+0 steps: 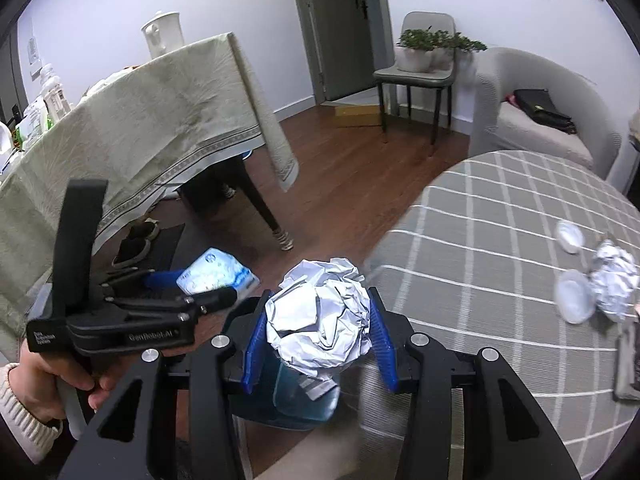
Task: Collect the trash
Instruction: 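Carry the wipes pack and foil ball over the teal bin with both tools, then open the left tool over the bin while the right tool releases the foil ball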
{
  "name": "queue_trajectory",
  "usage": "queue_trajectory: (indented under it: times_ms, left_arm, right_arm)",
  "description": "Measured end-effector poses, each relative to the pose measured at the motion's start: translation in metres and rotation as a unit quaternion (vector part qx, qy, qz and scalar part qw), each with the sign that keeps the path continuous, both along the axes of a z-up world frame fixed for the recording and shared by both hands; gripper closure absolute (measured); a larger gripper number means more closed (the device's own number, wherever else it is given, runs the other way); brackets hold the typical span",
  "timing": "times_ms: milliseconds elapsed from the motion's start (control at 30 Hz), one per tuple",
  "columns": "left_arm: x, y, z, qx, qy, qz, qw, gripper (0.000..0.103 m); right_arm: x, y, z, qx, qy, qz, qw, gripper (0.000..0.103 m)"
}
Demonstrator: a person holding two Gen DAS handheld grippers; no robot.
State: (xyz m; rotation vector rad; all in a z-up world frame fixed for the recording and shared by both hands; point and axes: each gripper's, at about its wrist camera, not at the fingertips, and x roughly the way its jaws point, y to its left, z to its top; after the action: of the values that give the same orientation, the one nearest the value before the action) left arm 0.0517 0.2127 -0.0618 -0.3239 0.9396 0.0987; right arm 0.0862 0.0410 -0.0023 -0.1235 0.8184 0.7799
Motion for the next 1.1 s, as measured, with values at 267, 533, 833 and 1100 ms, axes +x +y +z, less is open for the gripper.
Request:
queue_trajectory:
  times_ms: [267,533,833,1100]
  left_arm:
    - [-0.01,0.019,-0.038,0.018,0.061,-0.016,0.9979,0.029]
    - [-0.018,0.028,-0.076,0.016,0.116,-0.043,0.9922,0.029]
    - [-0.027,0.036,-0.084,0.009,0.124,-0.053,0.9907,0.023]
    - [-0.033,0.05,-0.075,0.007,0.109,-0.041,0.9932,0.023]
  right_arm:
    - [-0.004,0.037,-0.011,-0.01,0.016,0.03,0.999,0.057]
    - [-0.003,0.068,-0.025,-0.03,0.032,0.049,0.998,0.057]
    - [-0.002,0.089,-0.05,-0.063,0.055,0.052,0.995,0.057]
    - [0.0,0.107,-0.071,-0.09,0.074,0.062,0.991,0.057]
